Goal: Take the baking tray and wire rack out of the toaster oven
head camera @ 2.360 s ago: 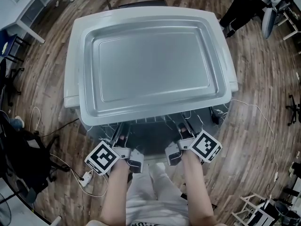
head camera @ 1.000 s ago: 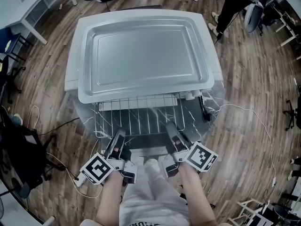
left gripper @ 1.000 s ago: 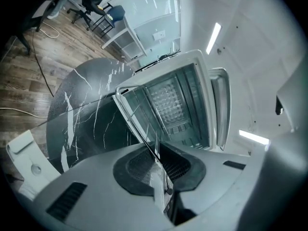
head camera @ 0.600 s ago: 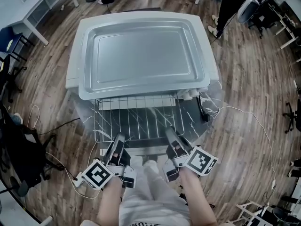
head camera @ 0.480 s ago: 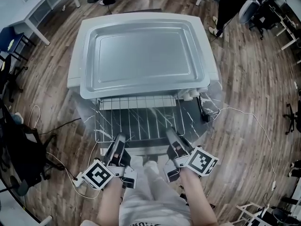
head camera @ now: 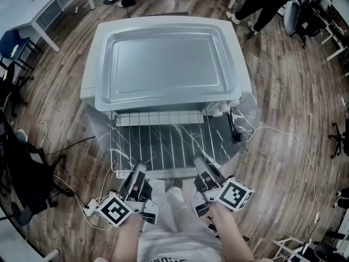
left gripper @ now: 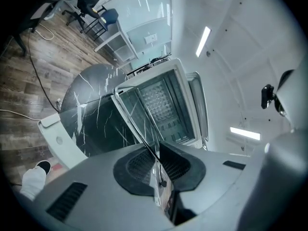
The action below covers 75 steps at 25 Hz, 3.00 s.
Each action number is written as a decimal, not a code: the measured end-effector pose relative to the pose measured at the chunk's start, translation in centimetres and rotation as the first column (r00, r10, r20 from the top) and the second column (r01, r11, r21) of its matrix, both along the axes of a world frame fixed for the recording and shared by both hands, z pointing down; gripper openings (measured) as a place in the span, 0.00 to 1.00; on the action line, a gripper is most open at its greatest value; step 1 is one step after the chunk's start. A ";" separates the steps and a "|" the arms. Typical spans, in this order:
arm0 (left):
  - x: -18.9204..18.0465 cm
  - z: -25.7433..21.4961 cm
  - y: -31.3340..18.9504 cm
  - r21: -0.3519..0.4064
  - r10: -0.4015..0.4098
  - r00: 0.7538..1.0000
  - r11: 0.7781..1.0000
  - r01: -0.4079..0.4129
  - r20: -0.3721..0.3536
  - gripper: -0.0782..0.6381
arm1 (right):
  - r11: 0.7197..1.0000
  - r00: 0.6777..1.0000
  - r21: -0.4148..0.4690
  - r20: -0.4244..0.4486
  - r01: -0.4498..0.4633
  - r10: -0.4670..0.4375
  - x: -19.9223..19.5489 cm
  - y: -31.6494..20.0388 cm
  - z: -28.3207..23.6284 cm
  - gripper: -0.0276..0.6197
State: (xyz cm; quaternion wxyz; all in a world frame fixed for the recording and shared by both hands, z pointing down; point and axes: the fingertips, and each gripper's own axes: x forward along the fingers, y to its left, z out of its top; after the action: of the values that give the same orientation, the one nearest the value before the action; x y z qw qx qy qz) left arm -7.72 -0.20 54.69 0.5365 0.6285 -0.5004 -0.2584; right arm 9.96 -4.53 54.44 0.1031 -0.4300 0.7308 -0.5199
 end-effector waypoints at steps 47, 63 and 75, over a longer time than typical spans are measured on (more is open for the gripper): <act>1.9 -11.7 7.2 0.159 0.029 0.999 0.987 -0.033 0.030 0.15 | 0.997 0.994 0.082 0.106 -0.009 0.000 2.2 7.7 -11.7 0.12; 2.1 -15.4 5.4 0.236 0.033 0.999 0.971 -0.039 0.029 0.15 | 0.983 0.994 0.182 0.107 -0.010 -0.010 2.5 6.1 -16.0 0.11; 2.4 -16.3 1.9 0.217 0.038 0.999 0.976 -0.036 -0.005 0.15 | 0.986 0.995 0.164 0.100 -0.017 0.001 2.9 2.7 -16.5 0.11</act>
State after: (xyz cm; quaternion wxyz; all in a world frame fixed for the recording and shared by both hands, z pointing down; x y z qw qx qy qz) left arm -5.36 1.68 38.42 0.4717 0.6913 -0.4550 -0.3041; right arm 12.87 -1.82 37.94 0.1769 -0.3969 0.7632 -0.4782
